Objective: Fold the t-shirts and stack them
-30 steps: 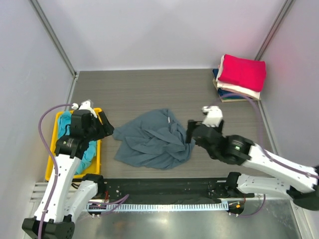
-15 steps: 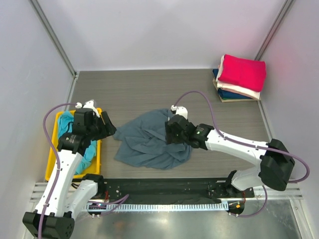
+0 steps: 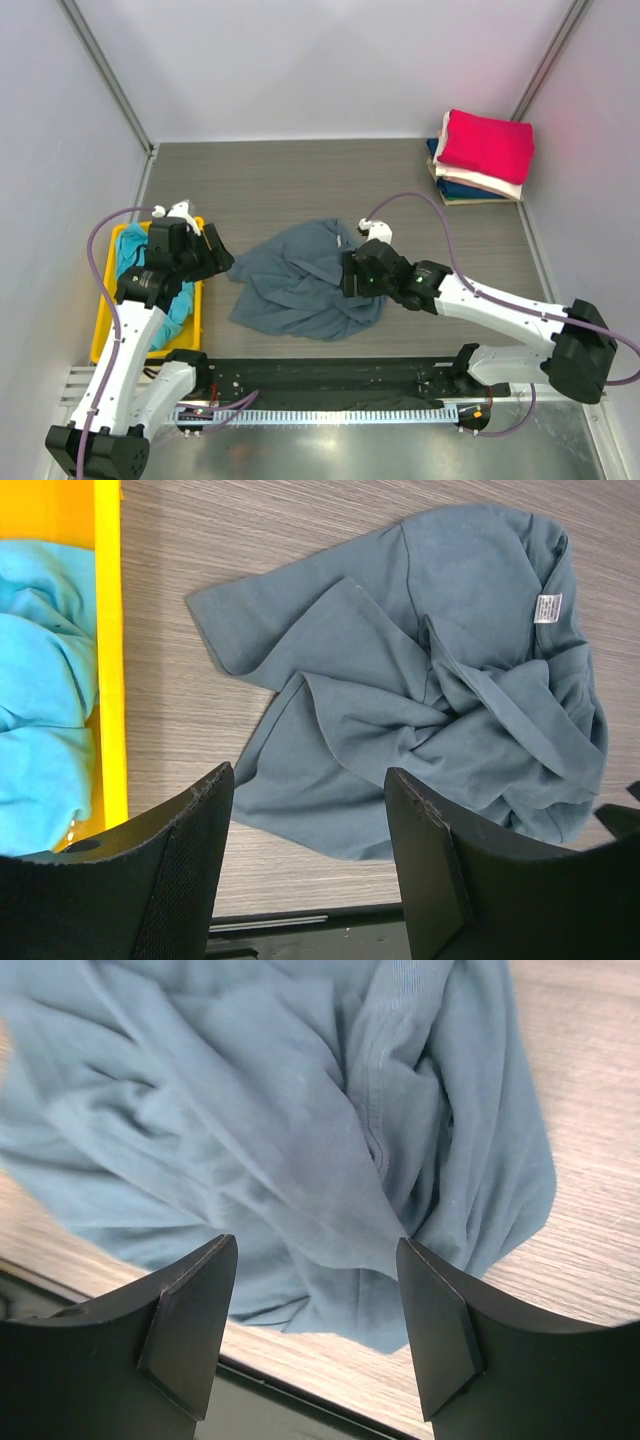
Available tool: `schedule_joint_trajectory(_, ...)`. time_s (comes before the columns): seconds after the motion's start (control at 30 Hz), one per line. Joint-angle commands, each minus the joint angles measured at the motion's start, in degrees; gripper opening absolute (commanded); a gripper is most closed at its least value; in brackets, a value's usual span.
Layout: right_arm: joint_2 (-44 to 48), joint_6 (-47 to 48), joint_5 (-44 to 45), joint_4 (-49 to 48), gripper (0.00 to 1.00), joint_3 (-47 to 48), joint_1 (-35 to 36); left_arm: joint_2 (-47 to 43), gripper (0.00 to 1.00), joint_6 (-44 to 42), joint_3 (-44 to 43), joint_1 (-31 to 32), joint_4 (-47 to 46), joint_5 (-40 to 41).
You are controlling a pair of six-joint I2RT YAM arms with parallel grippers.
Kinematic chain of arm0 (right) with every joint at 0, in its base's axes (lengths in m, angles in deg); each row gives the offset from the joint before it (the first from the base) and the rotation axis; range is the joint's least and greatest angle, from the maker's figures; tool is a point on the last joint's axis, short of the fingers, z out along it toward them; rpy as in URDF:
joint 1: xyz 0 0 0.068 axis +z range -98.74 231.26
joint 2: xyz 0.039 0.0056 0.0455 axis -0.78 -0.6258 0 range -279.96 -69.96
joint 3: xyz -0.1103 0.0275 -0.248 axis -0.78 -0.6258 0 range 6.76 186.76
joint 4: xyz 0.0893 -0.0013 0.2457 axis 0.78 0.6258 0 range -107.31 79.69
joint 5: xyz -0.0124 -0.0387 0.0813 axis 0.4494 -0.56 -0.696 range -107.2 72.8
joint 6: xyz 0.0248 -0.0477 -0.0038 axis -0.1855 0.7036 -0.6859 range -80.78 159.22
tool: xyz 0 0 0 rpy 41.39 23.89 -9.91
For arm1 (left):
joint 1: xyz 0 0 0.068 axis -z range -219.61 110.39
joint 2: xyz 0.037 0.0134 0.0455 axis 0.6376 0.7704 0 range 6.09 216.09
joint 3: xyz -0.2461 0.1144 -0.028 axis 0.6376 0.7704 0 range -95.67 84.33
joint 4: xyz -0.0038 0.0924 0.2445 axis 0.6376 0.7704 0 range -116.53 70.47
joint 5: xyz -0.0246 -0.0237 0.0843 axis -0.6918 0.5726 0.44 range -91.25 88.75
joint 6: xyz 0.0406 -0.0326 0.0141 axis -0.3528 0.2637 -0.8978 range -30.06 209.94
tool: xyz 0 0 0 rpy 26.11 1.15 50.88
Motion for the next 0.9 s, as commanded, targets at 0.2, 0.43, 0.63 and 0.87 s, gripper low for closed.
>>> schedule_joint_trajectory(0.2,3.22,-0.76,1.21,-0.32,0.7,-2.48,0.1,-0.44,0.63,-0.72,0.27,0.03,-2.4,-1.19)
schedule_joint_trajectory(0.43,3.22,0.65,2.09,-2.34,0.7,-4.68,0.1,-0.09,0.62,-0.72,0.27,0.03,-2.32,-1.28)
schedule_joint_trajectory(0.63,1.9,1.88,1.04,-5.59,0.69,-6.09,0.1,0.17,0.61,-0.72,0.36,0.03,-2.4,-1.19)
schedule_joint_trajectory(0.87,-0.47,3.28,-0.19,-7.61,0.64,-6.09,-1.4,0.44,0.61,-0.63,0.36,0.03,-2.32,-1.1)
